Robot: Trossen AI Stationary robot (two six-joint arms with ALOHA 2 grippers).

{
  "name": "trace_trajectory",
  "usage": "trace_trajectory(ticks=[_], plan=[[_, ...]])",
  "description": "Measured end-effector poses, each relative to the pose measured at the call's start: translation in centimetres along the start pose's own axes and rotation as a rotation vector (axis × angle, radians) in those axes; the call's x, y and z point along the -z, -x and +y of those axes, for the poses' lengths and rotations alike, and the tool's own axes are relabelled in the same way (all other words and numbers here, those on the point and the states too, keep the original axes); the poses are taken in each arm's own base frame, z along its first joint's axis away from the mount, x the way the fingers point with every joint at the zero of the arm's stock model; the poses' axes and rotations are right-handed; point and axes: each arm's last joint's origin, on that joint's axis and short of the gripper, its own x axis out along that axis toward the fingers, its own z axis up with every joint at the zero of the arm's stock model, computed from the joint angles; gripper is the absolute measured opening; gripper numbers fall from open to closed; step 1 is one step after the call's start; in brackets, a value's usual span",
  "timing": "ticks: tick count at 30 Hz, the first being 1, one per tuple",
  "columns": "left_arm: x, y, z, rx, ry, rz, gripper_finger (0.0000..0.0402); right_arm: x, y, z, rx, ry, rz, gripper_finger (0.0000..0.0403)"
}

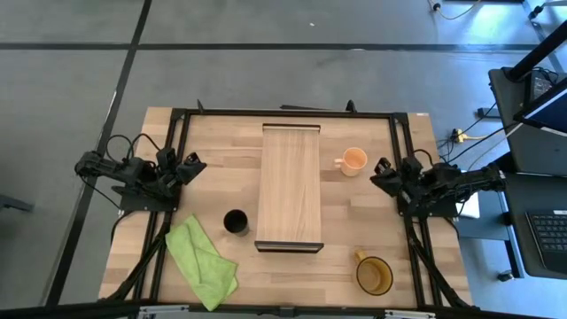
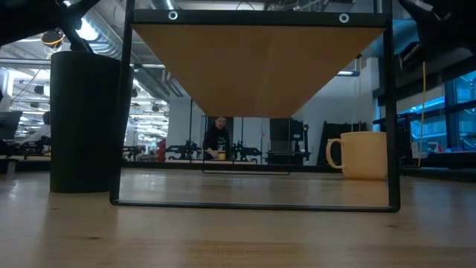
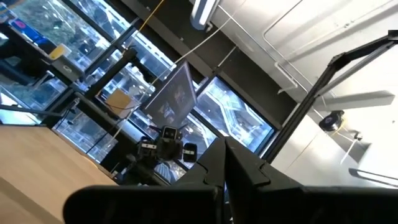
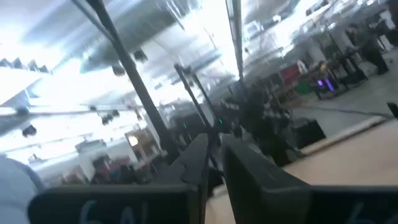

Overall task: Stack small to large cups/mugs on shelf
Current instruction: Put the beige cup on the shelf

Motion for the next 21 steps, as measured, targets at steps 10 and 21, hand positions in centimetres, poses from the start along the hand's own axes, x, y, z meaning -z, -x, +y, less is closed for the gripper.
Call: trace_trajectory(ticks=[10,21], plan=[[0.01,0.00,-0.04,0.012,0.002,0.008,0.0000,-0.24,0.00,0.09,-0.002,-0.016,-0.026,0.0049],[-0.01,0.00,-0.01,0.000,0.002,-0.001,0.0000,-0.24,0.00,0.09,-0.002,-0.026,-0.027,0.0049]])
